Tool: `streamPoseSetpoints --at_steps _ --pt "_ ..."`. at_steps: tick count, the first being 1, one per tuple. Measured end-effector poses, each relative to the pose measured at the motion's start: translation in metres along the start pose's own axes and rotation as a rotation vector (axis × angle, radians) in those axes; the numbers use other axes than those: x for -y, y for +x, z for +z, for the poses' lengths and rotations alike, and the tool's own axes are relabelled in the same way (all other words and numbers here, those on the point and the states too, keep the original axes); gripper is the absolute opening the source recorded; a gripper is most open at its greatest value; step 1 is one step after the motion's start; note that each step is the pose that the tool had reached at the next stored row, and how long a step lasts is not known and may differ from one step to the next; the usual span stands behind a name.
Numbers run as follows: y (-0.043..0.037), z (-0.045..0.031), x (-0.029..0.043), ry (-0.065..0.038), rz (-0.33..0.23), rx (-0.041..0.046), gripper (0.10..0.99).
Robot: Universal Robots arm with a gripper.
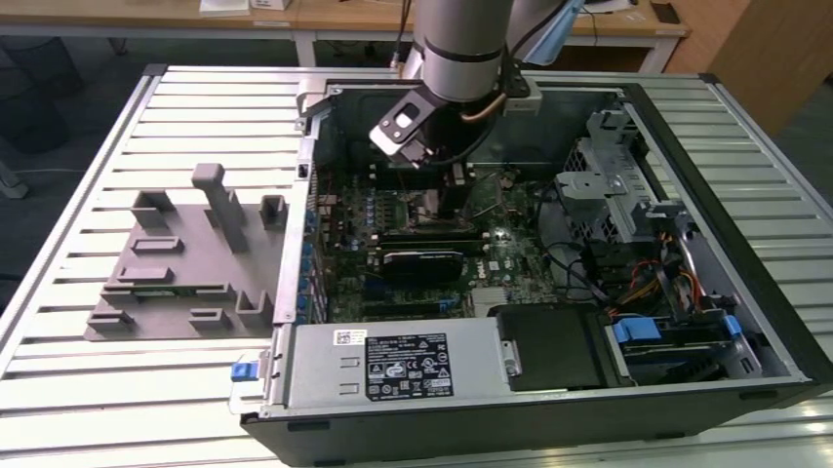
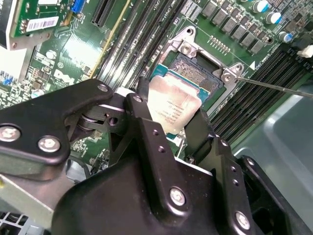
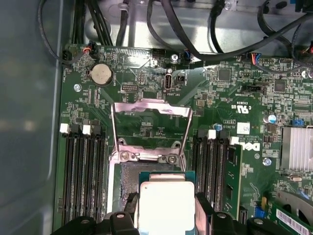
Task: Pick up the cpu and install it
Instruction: 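Place the cpu into insertion slot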
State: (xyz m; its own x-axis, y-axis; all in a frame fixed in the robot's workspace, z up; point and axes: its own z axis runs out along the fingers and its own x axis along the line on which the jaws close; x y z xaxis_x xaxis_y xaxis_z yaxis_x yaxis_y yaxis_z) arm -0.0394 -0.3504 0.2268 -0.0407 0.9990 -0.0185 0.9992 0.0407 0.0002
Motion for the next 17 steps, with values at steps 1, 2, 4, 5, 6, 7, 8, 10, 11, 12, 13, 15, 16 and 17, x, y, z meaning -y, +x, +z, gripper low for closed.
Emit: streamPoseSetpoints --at_steps 1,2,4,5,6,7,8,10,11,12,13,15,16,17 --pt "0.0002 0.0007 -0.0003 0.000 0.000 0.0000 0.541" --pt "0.0003 0.0013 -0.0005 0.000 0.000 0.0001 0.541" --pt "0.0004 0.0029 -0.0009 0.000 0.000 0.0001 0.541" --pt "0.0004 0.0032 -0.0010 0.000 0.000 0.0002 0.541" --pt "0.0004 0.0032 -0.0010 0.000 0.000 0.0002 0.541" --pt "0.0004 0.0032 -0.0010 0.000 0.001 0.0003 0.541" --pt "0.0004 0.0033 -0.0010 0.000 0.001 0.0003 0.541" --pt "0.0004 0.0034 -0.0011 0.000 0.001 0.0002 0.541" --pt "0.0005 0.0039 -0.0011 0.000 0.000 -0.0002 0.541" --pt "0.0005 0.0045 -0.0011 0.000 0.000 -0.0002 0.541" --pt "0.0005 0.0052 -0.0011 0.000 0.001 0.0000 0.541" --pt "0.0012 0.0064 -0.0011 0.000 0.001 0.0003 0.541" --pt "0.0021 0.0069 -0.0012 0.000 0.002 0.0007 0.541" --pt "0.0029 0.0074 -0.0012 0.000 0.003 0.0013 0.541"
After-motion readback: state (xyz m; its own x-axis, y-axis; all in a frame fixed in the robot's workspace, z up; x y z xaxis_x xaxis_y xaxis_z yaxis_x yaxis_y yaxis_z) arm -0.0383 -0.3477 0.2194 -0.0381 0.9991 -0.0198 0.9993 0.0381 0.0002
